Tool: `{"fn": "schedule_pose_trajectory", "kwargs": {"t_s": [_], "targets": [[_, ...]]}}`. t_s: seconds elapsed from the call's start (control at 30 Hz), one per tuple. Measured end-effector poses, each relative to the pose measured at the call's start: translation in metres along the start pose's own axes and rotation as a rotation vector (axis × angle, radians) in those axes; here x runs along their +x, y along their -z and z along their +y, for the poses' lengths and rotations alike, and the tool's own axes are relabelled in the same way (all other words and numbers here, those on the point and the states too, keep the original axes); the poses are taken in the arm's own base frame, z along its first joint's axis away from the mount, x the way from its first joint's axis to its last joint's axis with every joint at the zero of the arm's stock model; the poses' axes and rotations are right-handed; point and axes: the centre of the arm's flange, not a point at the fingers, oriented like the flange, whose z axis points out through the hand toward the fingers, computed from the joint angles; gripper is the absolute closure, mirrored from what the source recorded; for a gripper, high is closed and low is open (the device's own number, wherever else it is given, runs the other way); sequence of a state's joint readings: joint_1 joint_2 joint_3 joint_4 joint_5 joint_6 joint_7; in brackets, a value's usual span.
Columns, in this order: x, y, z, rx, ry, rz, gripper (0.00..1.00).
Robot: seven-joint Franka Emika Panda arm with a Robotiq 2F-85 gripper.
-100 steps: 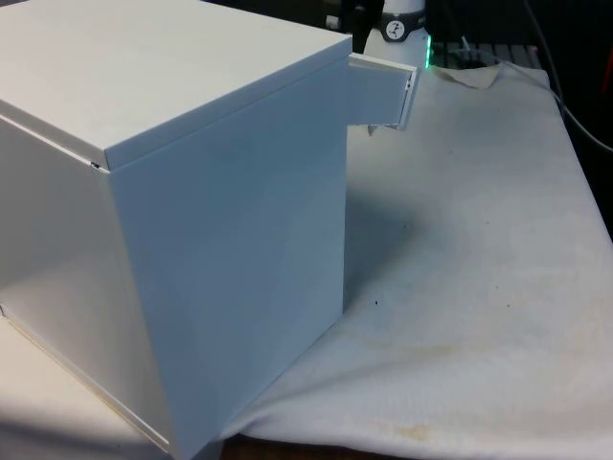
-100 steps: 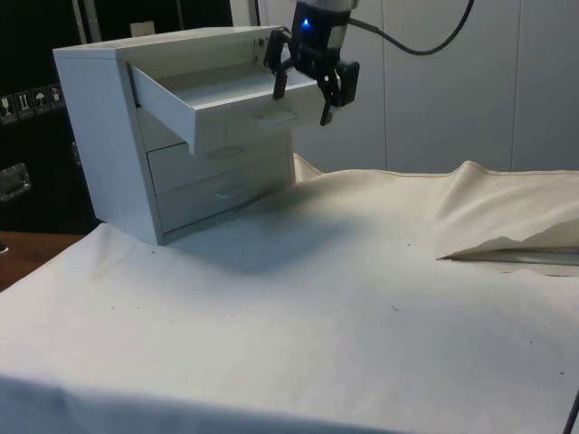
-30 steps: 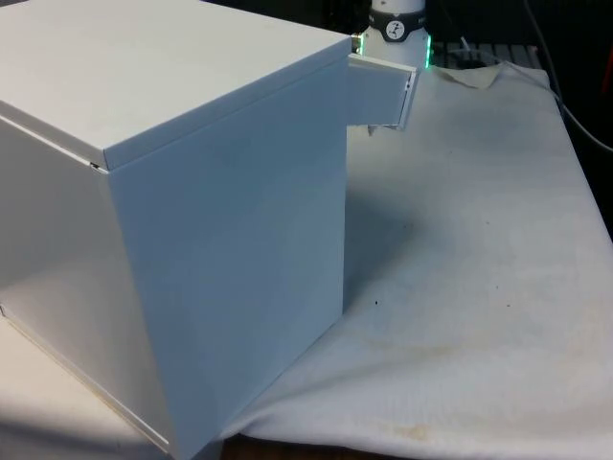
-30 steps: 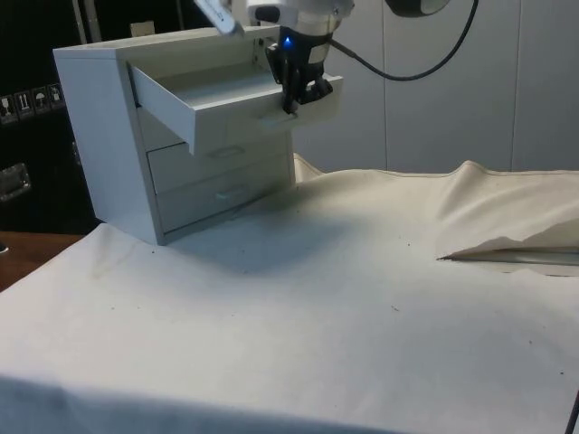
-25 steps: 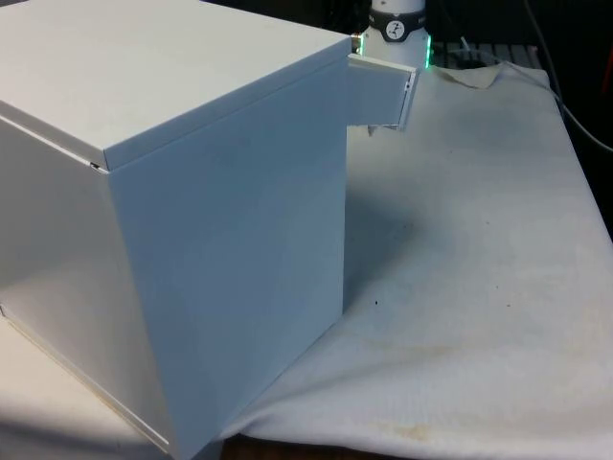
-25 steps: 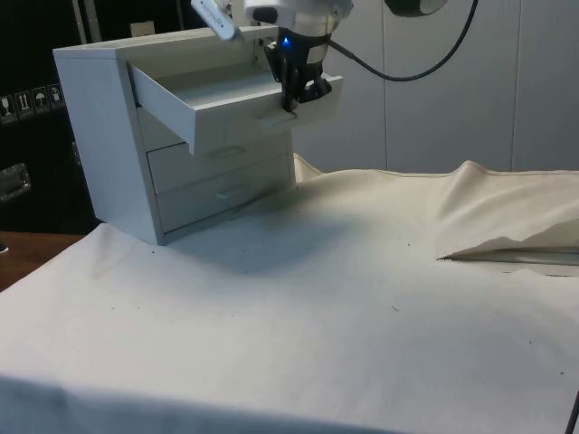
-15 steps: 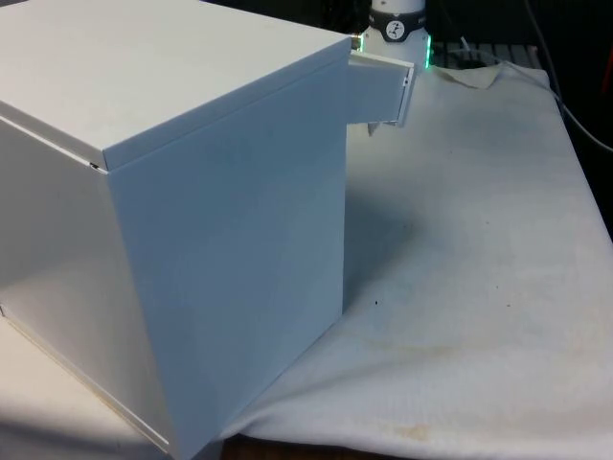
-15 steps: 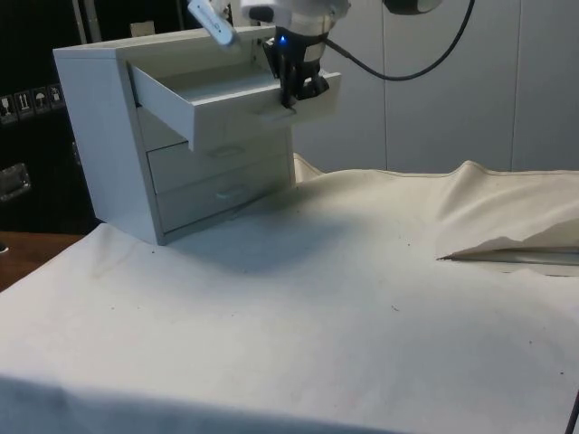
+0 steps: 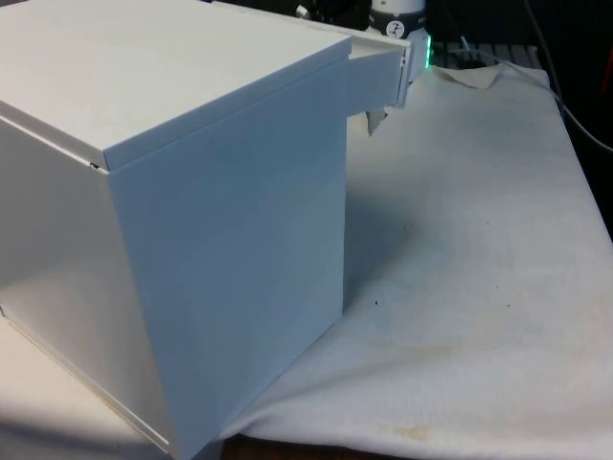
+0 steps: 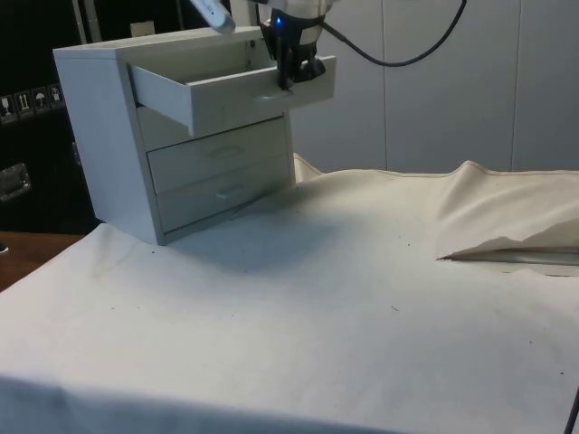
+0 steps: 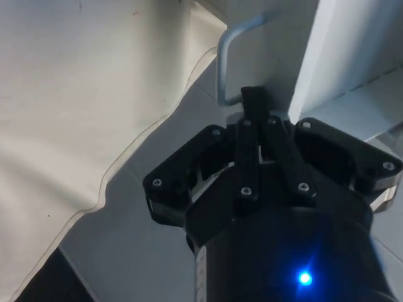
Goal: Open the drawer, then close it.
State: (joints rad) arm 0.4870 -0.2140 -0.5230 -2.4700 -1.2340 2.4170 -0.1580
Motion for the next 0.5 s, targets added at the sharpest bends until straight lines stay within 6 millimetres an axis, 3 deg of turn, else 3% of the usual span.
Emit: {"fn": "schedule_pose_trajectory", "kwargs": {"t_s": [0.5], "targets": [[-0.0001,0.0046,0.0090,-0.060,-0.029,-0.017,1.00]]}}
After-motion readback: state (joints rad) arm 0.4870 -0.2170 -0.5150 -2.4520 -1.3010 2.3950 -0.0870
